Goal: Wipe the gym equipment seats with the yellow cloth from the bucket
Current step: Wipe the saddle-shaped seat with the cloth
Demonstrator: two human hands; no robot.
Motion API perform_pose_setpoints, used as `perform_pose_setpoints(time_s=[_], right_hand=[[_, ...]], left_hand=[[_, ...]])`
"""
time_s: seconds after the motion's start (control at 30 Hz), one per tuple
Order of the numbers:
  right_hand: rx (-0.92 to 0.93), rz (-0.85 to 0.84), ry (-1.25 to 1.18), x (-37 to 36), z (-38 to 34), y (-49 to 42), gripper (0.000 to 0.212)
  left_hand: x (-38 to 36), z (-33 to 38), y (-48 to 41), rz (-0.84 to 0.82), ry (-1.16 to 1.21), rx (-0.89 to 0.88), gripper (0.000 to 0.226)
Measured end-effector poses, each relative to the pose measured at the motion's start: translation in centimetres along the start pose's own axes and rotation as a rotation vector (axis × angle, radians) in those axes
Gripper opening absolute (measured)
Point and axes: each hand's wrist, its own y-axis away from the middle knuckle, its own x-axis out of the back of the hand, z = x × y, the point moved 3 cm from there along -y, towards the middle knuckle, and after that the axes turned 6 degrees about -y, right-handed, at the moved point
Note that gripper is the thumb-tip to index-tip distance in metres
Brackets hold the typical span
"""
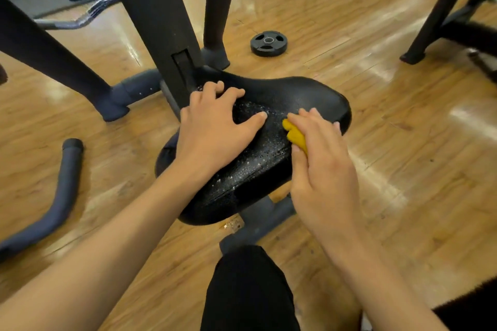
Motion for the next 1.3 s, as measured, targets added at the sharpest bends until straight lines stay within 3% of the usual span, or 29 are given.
perform_pose_setpoints(time_s=[0.2,0.3,0.5,0.73,0.9,1.03,1.1,1.17,1.23,1.3], right_hand=[[-0.063,-0.399,0.314,-0.9,1.4,-11.6,0.036],[0.013,-0.455,0.393,-1.7,1.8,-12.5,0.032],[0.231,-0.6,0.06,3.1,1.9,-6.5,0.043],[0.413,-0.835,0.215,-3.1,1.3,-14.0,0.051],[0.426,-0.902,0.169,-7.7,-0.6,-15.3,0.05],[0.333,-1.065,-0.187,-4.0,1.0,-16.3,0.056],[0.365,-0.931,-0.181,-1.7,2.6,-17.1,0.051],[0.389,-0.852,-0.034,-0.6,4.2,-16.3,0.05],[0.439,-0.829,0.13,-0.6,5.1,-14.5,0.064],[0.432,-0.774,0.162,-0.8,5.4,-14.1,0.077]], left_hand=[[0.1,0.0,-0.1,0.008,-0.01,-0.005,0.064],[0.0,0.0,0.0,0.011,-0.012,-0.004,0.064],[0.2,0.0,0.4,0.056,-0.008,-0.013,0.066],[1.9,-0.9,2.5,0.209,-0.126,0.1,0.06],[2.6,-1.8,4.2,0.26,-0.146,0.258,0.058],[4.1,-0.3,2.8,0.317,-0.013,0.276,0.053],[4.3,1.7,1.2,0.266,0.027,0.248,0.051],[3.5,3.6,-0.9,0.096,0.012,0.267,0.057],[1.8,5.0,-2.4,-0.115,-0.062,0.295,0.066],[0.0,5.4,-2.8,-0.208,-0.157,0.284,0.068]])
